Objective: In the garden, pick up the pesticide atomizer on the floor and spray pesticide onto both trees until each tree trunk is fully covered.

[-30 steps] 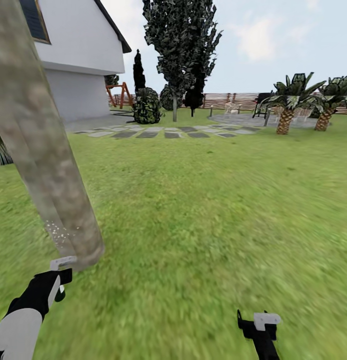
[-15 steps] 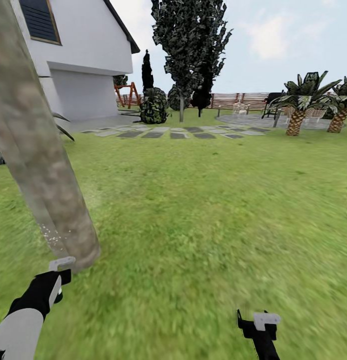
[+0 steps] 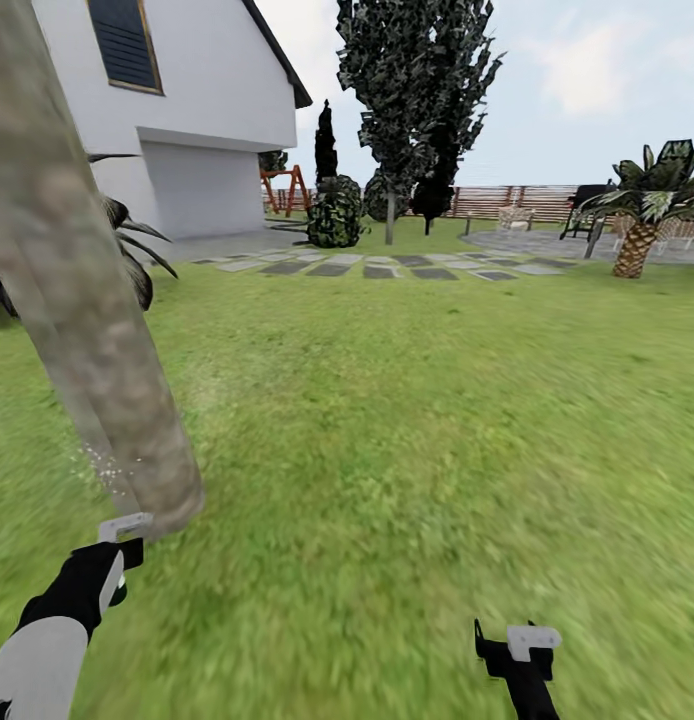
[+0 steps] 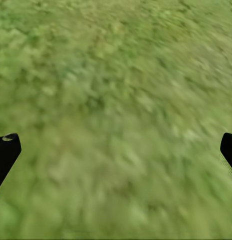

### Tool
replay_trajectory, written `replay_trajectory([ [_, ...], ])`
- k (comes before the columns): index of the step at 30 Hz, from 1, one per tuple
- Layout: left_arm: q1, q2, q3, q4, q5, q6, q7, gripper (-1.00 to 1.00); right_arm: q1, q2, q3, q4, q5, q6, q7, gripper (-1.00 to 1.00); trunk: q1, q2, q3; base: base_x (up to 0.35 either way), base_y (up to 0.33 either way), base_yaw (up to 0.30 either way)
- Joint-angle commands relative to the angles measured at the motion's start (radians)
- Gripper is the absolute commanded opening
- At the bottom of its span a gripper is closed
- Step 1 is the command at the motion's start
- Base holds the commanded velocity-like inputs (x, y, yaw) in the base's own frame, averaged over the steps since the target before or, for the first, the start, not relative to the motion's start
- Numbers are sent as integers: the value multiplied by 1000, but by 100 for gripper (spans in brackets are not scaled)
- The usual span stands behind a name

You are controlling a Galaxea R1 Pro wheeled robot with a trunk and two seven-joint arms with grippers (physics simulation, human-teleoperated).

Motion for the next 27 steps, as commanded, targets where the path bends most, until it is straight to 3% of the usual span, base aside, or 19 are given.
replay_trajectory([
  [1, -1, -1, 2, -1, -4, 5, -1, -100, -1, 0, -3, 2, 11, -2, -6, 100, 0, 0, -1, 254, -173, 11],
  [14, -1, -5, 2, -3, -4, 5, 0, -100, -1, 1, -3, 2, 11, -2, -6, 100, 0, 0, -1, 227, -191, 4],
  [27, -1, 1, 12, -4, -5, 5, 1, -100, -1, 2, -3, 2, 11, -2, -6, 100, 0, 0, -1, 118, -257, 255],
])
